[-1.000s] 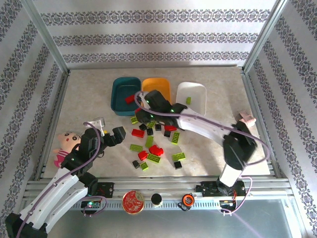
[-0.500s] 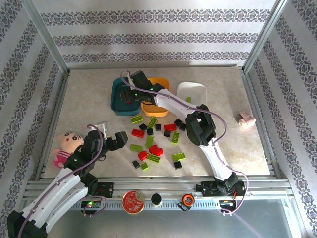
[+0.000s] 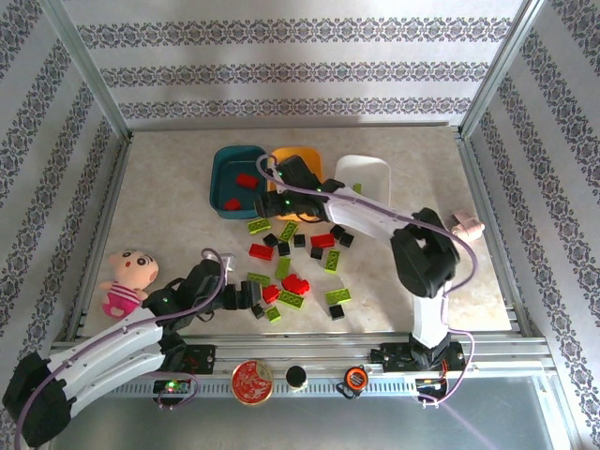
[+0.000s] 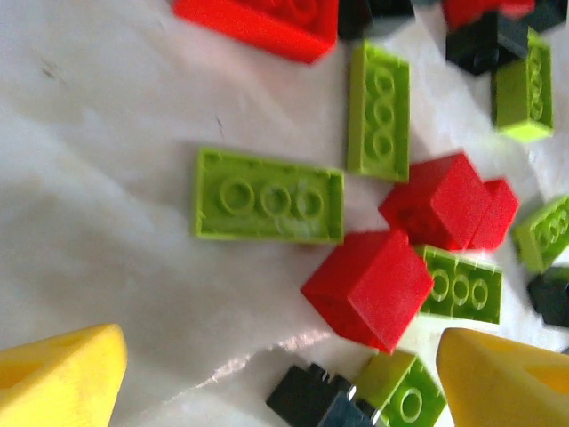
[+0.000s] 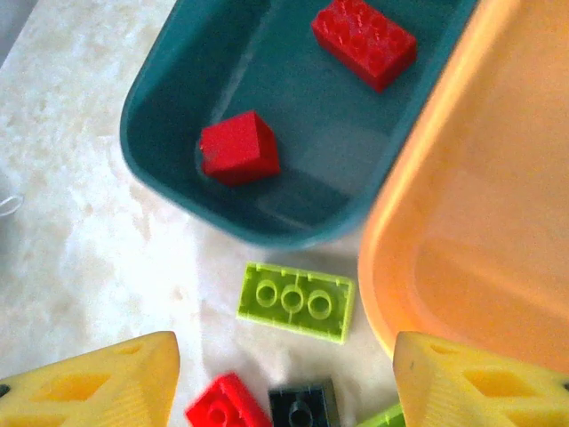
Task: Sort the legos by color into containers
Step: Place the lego in the container, then pick up the lego from the middle-left of the table.
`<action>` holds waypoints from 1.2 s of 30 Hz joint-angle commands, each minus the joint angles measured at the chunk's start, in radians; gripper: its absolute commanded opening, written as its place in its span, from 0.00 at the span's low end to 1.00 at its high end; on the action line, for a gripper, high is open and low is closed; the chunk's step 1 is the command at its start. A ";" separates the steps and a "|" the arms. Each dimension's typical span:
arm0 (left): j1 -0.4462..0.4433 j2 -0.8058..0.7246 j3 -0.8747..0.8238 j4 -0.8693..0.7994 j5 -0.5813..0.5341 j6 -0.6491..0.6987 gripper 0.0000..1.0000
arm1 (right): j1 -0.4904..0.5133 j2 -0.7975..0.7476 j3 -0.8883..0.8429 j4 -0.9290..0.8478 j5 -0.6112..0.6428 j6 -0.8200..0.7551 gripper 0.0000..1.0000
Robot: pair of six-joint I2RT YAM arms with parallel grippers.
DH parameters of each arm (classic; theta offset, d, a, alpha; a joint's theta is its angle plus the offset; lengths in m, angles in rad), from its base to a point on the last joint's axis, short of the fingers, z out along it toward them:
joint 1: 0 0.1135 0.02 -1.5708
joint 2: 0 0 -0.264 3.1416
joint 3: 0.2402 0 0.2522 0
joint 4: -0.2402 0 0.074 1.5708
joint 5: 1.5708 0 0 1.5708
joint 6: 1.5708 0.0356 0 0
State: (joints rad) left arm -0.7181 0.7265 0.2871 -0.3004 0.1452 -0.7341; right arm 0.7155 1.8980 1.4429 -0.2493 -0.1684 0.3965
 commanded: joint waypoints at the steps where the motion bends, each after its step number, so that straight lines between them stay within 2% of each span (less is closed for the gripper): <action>1: -0.066 0.024 -0.011 0.029 -0.021 -0.032 0.86 | -0.008 -0.112 -0.139 0.100 0.026 0.021 0.65; 7: -0.152 0.067 -0.014 0.010 -0.031 -0.054 0.82 | -0.010 -0.204 -0.274 0.123 0.031 0.027 0.66; 13: -0.183 0.107 -0.007 0.001 -0.062 -0.045 0.82 | -0.013 -0.255 -0.322 0.124 0.035 0.028 0.66; 16: -0.190 0.126 0.002 -0.027 -0.082 -0.033 0.76 | -0.017 -0.284 -0.341 0.127 0.045 0.028 0.65; 20: -0.190 0.167 0.014 -0.011 -0.074 -0.015 0.75 | -0.030 -0.318 -0.368 0.133 0.055 0.033 0.66; 27: -0.191 0.246 0.018 0.035 -0.060 -0.021 0.60 | -0.047 -0.352 -0.390 0.135 0.052 0.034 0.66; 32: -0.192 0.243 0.021 0.023 -0.067 -0.025 0.50 | -0.056 -0.357 -0.398 0.143 0.048 0.038 0.66; 36: -0.192 0.225 0.023 0.005 -0.073 -0.036 0.36 | -0.064 -0.358 -0.401 0.145 0.047 0.036 0.66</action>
State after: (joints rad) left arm -0.8913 0.9524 0.3126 -0.2623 0.0708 -0.7670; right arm 0.6636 1.5650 1.0595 -0.1211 -0.1356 0.4202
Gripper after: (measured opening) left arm 0.384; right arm 0.665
